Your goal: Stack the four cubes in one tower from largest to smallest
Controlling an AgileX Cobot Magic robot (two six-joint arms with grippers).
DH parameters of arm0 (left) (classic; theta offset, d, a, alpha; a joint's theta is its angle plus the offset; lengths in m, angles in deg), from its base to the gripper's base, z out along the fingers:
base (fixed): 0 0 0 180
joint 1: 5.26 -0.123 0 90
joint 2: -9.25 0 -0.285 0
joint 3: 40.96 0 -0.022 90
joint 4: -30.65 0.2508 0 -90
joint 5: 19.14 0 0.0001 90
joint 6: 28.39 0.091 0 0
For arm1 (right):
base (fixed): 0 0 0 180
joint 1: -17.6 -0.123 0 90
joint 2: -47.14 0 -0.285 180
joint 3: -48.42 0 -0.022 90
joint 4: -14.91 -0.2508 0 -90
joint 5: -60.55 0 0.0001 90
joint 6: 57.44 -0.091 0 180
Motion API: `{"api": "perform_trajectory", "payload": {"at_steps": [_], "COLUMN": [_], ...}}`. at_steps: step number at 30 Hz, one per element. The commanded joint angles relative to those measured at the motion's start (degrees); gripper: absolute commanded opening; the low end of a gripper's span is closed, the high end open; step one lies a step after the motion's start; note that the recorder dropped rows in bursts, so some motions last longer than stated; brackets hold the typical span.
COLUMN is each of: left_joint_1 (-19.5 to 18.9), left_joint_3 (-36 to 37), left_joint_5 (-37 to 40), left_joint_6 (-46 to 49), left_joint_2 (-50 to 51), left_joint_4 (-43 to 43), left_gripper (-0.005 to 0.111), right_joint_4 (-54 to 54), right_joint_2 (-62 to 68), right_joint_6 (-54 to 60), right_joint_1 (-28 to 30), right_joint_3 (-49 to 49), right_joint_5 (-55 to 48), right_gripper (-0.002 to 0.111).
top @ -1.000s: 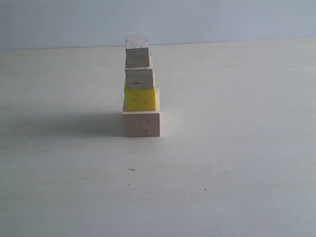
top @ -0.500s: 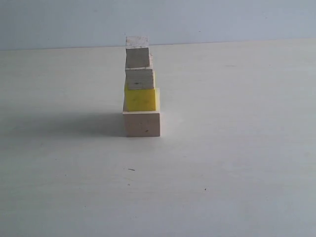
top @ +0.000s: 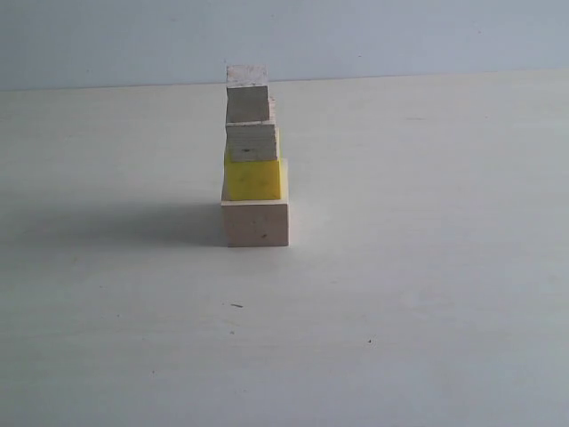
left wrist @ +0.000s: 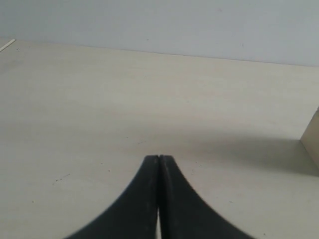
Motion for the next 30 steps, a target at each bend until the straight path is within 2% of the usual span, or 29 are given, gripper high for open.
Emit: {"api": "perform_trajectory", "payload": {"at_steps": [1,3,5,17,25,30], "left_joint_1": [0.3,0.3,0.3,0.3,0.3,0.3], "left_joint_3": [-0.05,-0.05,-0.05,-0.05,-0.05,-0.05], "left_joint_5": [-0.3,-0.3,-0.3,-0.3,-0.3,-0.3], "left_joint_6": [-0.42,-0.42,-0.42,-0.42,-0.42,-0.42], "left_joint_2": [-0.32,-0.32,-0.32,-0.32,-0.32,-0.32], "left_joint_4": [0.26,0.26,0.26,0.26,0.26,0.26], "left_gripper": [0.0,0.0,0.0,0.0,0.0,0.0], "right_joint_4": [-13.43,-19.12,-20.42,-13.75,-12.54,-12.89], "right_joint_2": [0.85,0.96,0.96,-2.81,-3.04,-3.04], "right_joint_6": [13.79,20.48,22.8,22.54,22.45,22.0], "right_joint_1": [0.25,-0.31,-1.89,-10.35,-12.42,-12.42], "right_joint_3": [-1.46,-3.33,-5.53,-18.93,-25.75,-25.75], "right_joint_5": [2.06,2.32,3.2,6.54,6.54,4.62], "right_gripper": [0.0,0.0,0.0,0.0,0.0,0.0]}}
